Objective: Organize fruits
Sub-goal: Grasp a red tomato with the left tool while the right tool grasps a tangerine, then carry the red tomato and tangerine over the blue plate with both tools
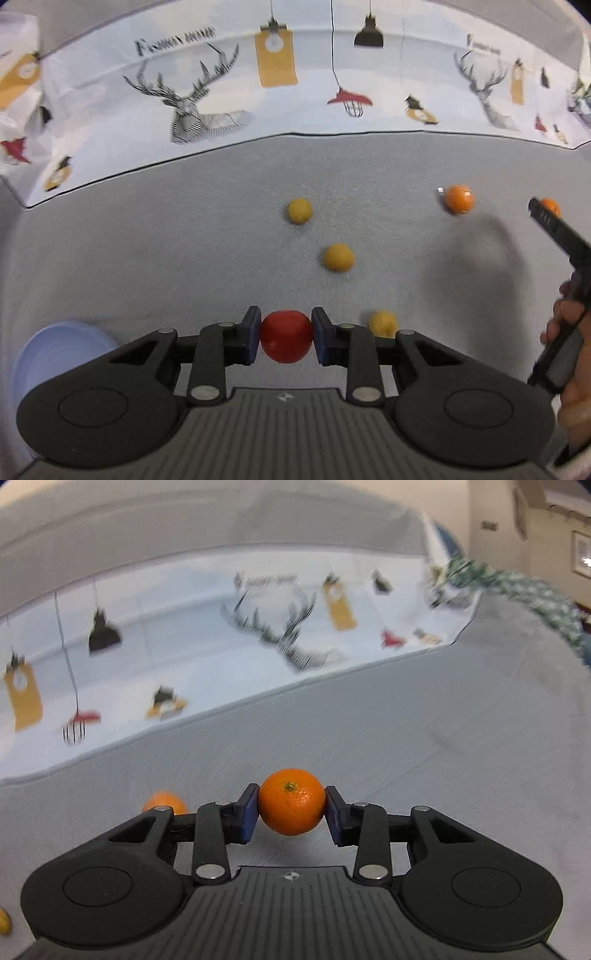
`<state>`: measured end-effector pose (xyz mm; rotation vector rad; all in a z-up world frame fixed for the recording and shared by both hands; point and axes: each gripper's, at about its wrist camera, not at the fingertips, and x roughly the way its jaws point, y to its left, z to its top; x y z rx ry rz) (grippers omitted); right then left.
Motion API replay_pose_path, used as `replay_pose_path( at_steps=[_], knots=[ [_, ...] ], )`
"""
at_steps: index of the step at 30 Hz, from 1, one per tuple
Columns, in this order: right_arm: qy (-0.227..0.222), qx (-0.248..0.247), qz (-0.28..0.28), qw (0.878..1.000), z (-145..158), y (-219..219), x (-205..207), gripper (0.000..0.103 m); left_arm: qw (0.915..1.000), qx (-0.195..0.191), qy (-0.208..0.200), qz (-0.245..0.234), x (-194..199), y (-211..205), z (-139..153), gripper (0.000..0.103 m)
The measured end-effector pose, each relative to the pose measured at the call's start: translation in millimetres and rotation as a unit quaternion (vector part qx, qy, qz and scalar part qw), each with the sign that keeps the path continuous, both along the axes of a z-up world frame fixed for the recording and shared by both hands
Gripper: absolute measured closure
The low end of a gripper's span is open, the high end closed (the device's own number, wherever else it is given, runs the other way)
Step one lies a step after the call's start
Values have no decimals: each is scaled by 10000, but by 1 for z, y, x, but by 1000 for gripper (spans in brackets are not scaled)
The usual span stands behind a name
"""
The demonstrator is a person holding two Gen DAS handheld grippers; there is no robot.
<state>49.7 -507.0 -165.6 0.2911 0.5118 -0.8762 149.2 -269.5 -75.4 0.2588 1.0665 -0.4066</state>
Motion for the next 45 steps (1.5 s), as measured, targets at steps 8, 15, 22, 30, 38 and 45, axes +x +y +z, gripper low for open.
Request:
replay_pose_path(
  at_steps=[8,15,22,30,38,45],
  knots=[
    [-763,-136,1115,9907,92,110,-69,64,9998,-40,-40,191,-73,89,63,70],
    [-999,698,2802,9522,142,221,-121,64,9979,-114,-200,607,-134,173,99,70],
    [-904,933,3990,9077,183,312,-165,64,9924,-238,-514,1094,-184,245,117,70],
    [-680,388,4514,8889,206,361,-200,63,9870,-357,-748,1374,-226,299,120,70],
    [-623,-66,4724,8792,220,386,-212,63,9812,-720,-955,1513,-239,316,133,70],
    [-596,-127,4741,8784,222,392,-211,63,9800,-796,-1032,1507,-241,318,135,70]
  ],
)
